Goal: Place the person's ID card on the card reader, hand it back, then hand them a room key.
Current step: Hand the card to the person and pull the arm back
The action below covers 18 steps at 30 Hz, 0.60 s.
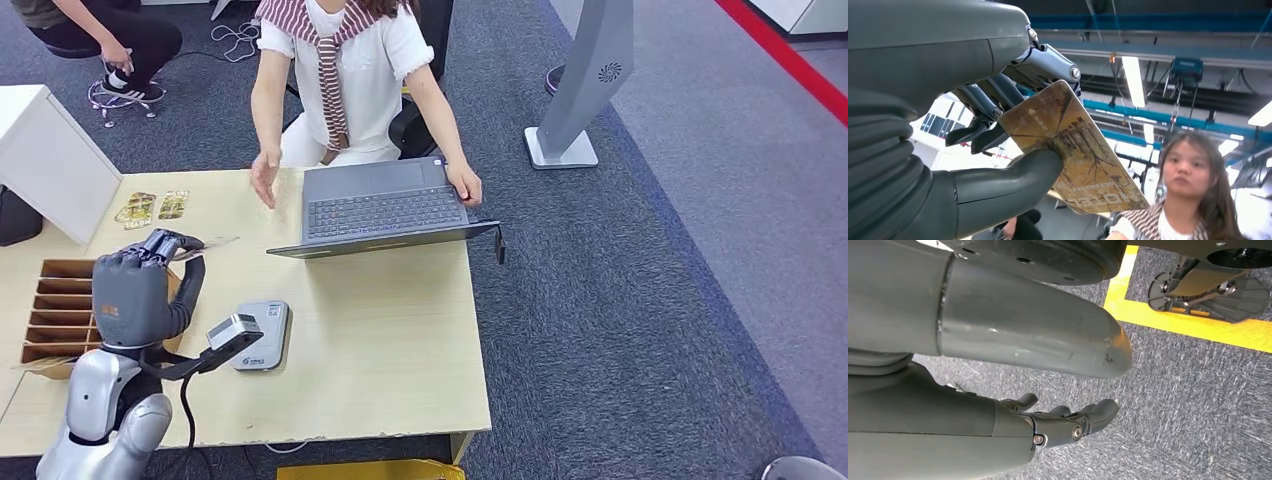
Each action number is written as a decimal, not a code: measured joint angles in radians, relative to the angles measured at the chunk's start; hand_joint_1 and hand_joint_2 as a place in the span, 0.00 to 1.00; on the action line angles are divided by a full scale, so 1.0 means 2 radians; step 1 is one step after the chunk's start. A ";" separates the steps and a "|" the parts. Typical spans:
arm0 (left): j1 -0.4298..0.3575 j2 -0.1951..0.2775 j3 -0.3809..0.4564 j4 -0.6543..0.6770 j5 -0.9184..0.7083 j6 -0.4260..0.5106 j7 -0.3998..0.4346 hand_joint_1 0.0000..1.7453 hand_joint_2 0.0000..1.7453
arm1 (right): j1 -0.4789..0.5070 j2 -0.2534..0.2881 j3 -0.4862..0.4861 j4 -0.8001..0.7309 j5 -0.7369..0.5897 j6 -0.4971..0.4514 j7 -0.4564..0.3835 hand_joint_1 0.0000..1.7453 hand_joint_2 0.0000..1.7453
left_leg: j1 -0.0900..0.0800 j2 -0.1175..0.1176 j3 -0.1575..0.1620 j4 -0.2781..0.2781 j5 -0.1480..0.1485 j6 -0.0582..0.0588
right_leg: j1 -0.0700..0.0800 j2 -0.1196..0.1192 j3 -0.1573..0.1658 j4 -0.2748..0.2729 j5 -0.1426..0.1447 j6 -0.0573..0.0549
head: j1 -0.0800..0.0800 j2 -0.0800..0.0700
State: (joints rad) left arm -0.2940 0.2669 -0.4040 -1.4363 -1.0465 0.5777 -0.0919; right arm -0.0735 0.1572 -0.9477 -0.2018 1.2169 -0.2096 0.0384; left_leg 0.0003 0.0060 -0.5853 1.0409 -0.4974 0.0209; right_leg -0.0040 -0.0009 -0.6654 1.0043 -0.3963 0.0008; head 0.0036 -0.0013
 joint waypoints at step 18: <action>-0.194 -0.027 0.026 0.159 -0.011 0.017 0.003 1.00 1.00 | -0.012 0.000 0.023 0.000 0.031 0.007 0.012 0.00 0.00 | 0.000 0.000 0.000 0.000 0.002 0.000 | 0.000 0.000 0.000 0.000 0.002 0.000 | 0.000 0.000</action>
State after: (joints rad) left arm -0.6825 0.2123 -0.3513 -1.1188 -1.0677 0.6109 -0.0863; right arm -0.0965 0.1572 -0.9024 -0.2018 1.2791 -0.1957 0.0630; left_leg 0.0003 0.0060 -0.5856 1.0411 -0.4938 0.0201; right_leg -0.0040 -0.0013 -0.6657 1.0043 -0.3920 0.0000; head 0.0037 -0.0012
